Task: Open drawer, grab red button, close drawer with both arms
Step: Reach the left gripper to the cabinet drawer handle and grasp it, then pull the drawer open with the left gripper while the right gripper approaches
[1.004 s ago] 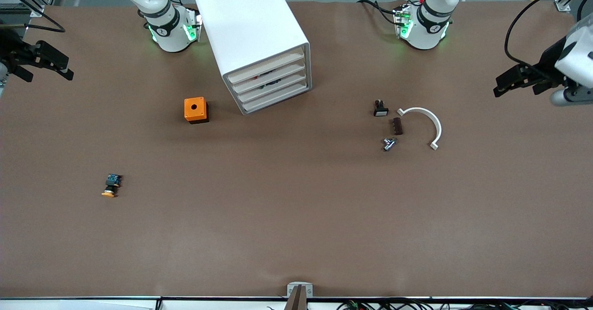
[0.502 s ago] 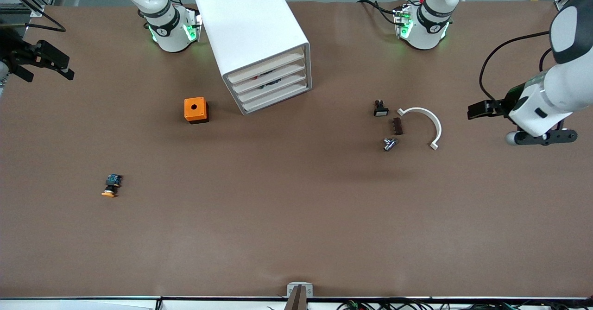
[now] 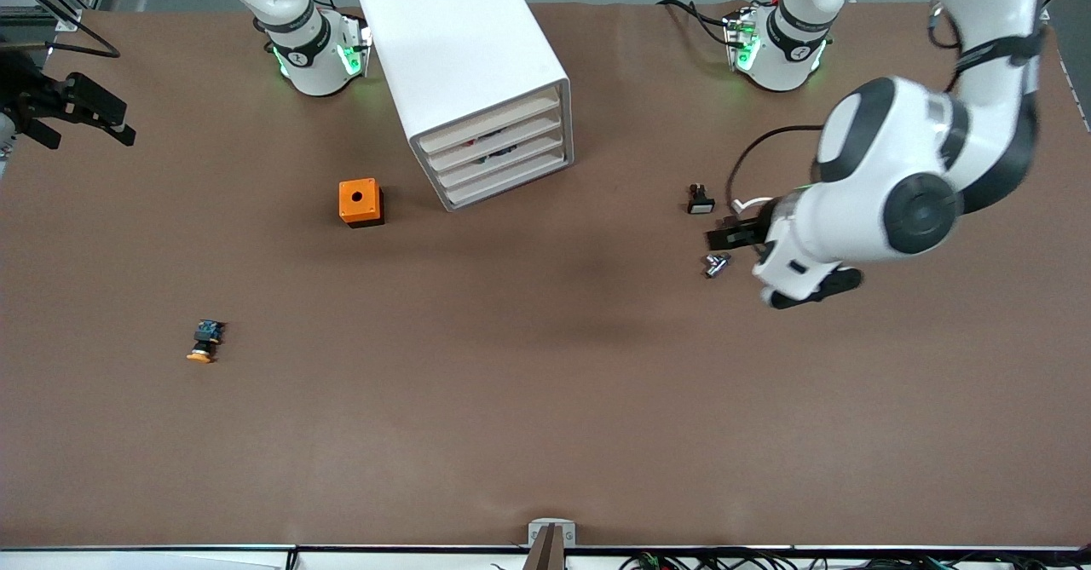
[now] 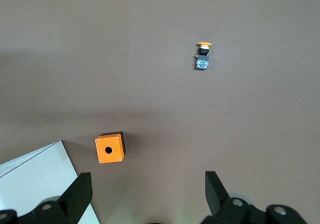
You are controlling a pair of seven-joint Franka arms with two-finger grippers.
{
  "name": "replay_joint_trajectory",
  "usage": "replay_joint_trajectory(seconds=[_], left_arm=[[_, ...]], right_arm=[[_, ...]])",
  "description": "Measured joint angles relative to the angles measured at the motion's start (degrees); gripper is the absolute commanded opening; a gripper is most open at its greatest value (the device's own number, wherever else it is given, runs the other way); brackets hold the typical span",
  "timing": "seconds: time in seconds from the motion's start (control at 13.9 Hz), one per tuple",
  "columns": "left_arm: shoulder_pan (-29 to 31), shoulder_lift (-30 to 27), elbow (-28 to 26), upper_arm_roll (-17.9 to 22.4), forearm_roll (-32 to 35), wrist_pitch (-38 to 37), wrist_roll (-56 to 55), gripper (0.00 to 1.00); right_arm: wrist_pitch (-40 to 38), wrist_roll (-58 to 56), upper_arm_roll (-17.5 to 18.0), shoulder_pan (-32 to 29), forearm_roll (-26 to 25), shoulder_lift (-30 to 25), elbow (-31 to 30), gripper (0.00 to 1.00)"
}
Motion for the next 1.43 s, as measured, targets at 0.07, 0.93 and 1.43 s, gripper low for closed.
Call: replay_joint_trajectory(seconds=[0.07, 0.93, 1.43], left_arm=[[-1.1, 2.8, 1.3, 0.0, -2.8, 0.0, -5.4, 0.99], [-9.1, 21.3, 6.1, -0.4, -33.0, -0.8, -66.8, 0.98], [-9.7, 26.8, 6.3, -6.2, -37.6, -2.9, -85.4, 0.68]], right_arm=[[-0.2, 0.0, -0.1, -0.2, 0.0, 0.0, 0.0, 1.00], [-0.6, 0.0, 0.1, -0.3, -0.1, 0.0, 0.0, 1.00], [-0.6, 0.0, 0.2, -0.1, -0.2, 0.0, 0.3, 1.00]])
